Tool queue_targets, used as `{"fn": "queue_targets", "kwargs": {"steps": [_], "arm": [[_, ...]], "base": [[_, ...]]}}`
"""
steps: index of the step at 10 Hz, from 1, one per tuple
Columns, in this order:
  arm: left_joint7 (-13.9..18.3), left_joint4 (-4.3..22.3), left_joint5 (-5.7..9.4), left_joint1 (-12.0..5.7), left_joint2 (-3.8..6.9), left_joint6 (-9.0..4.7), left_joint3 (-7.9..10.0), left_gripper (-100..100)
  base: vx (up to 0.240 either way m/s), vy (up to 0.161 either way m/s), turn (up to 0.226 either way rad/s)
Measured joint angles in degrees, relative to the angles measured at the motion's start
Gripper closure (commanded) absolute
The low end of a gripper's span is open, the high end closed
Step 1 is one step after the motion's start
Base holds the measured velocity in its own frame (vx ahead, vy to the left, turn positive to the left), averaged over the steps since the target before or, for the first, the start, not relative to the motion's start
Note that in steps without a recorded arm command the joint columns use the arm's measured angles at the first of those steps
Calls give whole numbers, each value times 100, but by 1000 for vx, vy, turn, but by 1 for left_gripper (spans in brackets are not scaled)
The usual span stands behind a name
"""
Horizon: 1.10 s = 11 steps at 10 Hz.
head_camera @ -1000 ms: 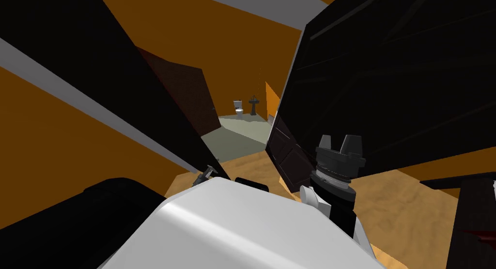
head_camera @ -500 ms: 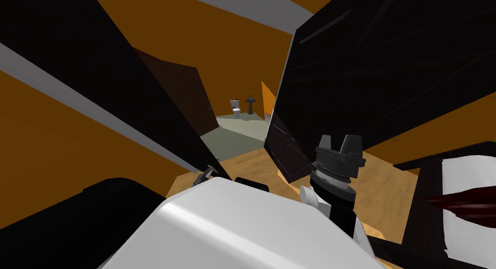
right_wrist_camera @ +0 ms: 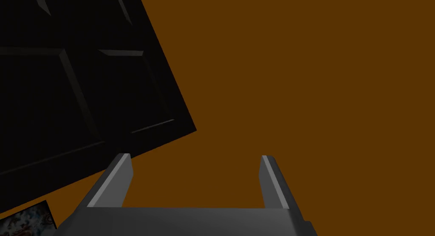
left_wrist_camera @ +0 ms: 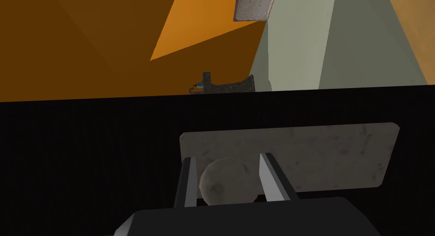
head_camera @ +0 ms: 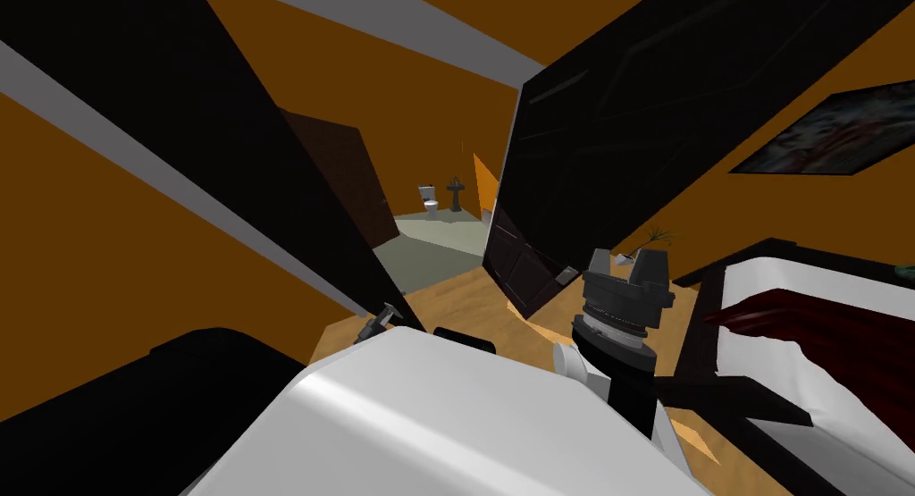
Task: Pull the door open
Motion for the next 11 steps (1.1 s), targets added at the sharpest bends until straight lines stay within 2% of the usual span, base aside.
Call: {"fn": "queue_targets", "kwargs": {"steps": [1, 3, 4, 11], "arm": [[2, -51, 5, 8, 17, 26, -12, 100], [28, 62, 11, -110, 30, -13, -34, 100], [30, 71, 3, -110, 20, -9, -47, 100], [64, 9, 10, -282, 76, 145, -134, 100]], "base": [[-229, 30, -164], [-151, 45, -73], [-152, 20, -137], [-204, 61, -128]]}}
